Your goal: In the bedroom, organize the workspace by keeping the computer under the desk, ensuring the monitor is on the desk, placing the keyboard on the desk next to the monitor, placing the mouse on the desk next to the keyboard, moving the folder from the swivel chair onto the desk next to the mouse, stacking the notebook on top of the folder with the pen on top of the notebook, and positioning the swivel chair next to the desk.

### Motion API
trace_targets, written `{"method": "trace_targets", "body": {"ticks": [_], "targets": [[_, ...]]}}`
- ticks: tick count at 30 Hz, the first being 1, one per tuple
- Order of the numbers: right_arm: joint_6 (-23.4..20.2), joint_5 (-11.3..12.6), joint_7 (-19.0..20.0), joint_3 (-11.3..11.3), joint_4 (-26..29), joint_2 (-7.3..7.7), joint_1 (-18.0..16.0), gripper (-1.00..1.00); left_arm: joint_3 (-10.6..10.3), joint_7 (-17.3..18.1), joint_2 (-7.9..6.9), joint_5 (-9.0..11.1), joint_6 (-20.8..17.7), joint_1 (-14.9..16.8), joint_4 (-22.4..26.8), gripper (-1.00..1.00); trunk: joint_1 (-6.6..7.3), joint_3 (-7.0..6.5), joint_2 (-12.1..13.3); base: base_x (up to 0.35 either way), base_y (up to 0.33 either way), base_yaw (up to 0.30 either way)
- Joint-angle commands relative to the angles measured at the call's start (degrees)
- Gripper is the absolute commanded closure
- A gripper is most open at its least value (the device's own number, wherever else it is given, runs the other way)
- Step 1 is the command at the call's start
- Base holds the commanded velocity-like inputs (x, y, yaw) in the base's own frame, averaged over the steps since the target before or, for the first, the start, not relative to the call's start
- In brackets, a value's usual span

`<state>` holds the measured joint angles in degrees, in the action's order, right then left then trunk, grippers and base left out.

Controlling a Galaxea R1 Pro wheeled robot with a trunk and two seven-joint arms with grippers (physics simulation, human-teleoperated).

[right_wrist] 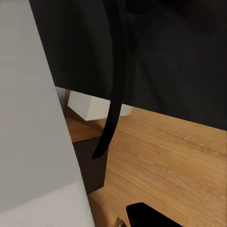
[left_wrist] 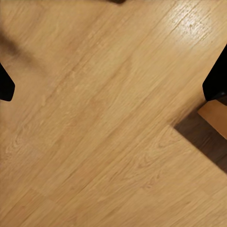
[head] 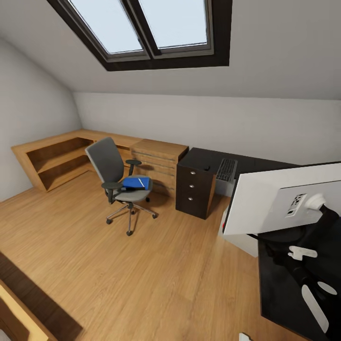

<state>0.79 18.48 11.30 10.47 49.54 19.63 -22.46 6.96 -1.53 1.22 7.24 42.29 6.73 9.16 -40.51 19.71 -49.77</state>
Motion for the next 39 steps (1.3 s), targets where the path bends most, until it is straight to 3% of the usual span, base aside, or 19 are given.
{"method": "trace_targets", "body": {"ticks": [1,17,21,25,39], "targets": [[0.1,0.6,0.4,0.0,-0.1,0.0,0.0,-1.0,0.2,-0.1,0.02,0.0,0.2,0.0,0.0,-1.0,0.0,0.07,0.0,0.0,0.0,0.0],[0.0,0.6,1.5,0.0,-0.1,-0.03,0.0,-1.0,0.2,-0.1,0.01,0.0,0.2,0.0,0.0,-1.0,0.0,0.07,0.0,0.0,0.0,-0.016],[0.0,0.5,6.3,0.1,-0.2,0.03,0.0,-1.0,0.2,-0.1,0.01,0.0,0.2,0.0,0.0,-1.0,0.0,0.07,0.0,0.0,0.0,0.0],[0.0,0.5,8.3,0.0,-0.3,0.0,0.0,-1.0,0.2,-0.1,0.01,0.0,0.2,0.0,0.0,-1.0,0.0,0.07,0.0,0.0,0.0,0.0],[-0.2,0.5,8.8,0.0,-0.3,-0.03,0.0,-1.0,0.2,-0.1,0.01,0.0,0.2,0.0,0.0,-1.0,0.0,-0.48,0.0,0.0,0.0,-0.115]]}}
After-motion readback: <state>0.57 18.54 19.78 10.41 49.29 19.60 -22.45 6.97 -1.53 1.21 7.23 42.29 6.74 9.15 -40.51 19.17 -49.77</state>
